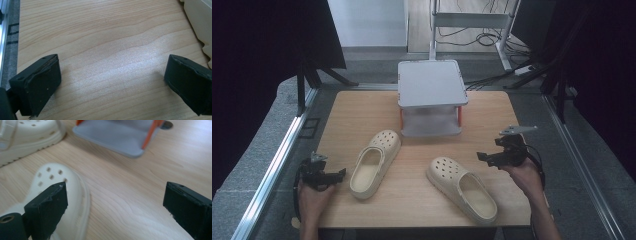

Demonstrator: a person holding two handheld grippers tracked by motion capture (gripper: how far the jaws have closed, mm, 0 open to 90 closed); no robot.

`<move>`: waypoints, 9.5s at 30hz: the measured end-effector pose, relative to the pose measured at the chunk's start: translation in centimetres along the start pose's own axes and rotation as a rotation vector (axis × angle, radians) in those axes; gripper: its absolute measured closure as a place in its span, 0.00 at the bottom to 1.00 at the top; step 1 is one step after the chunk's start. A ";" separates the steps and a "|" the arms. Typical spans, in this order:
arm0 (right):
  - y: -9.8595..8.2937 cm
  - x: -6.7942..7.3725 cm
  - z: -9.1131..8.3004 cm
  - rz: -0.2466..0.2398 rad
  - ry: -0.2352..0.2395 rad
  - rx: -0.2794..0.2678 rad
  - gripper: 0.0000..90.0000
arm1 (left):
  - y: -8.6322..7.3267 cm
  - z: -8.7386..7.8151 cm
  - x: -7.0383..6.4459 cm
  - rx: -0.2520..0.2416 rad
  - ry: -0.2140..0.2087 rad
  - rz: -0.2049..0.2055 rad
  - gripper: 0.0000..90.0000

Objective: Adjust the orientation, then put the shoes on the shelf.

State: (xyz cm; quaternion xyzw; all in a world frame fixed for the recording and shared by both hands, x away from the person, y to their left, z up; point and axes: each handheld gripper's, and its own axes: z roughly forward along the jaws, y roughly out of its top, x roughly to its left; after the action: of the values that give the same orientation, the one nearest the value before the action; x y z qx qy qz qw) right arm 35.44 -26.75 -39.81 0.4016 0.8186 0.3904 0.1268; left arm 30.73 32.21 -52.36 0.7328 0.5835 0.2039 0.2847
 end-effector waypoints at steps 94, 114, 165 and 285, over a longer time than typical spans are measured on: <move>9.8 20.0 11.0 -0.608 0.270 0.242 0.84 | 0.0 0.0 0.0 0.001 -0.009 0.010 0.01; 4.6 18.3 11.2 -0.647 0.297 0.287 0.78 | 0.0 0.0 0.0 0.000 -0.008 0.010 0.01; -2.7 4.5 1.5 -0.190 0.115 0.246 0.44 | 0.0 0.0 0.0 0.002 -0.009 0.011 0.01; -1.1 17.1 9.4 -0.262 0.254 0.255 0.18 | 0.0 0.0 0.0 0.000 -0.009 0.008 0.01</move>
State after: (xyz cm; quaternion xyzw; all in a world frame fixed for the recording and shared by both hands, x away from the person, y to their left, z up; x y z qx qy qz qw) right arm 28.63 -9.17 -45.05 0.2523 0.9159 0.3115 0.0206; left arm 30.76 32.20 -52.36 0.7359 0.5793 0.2016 0.2867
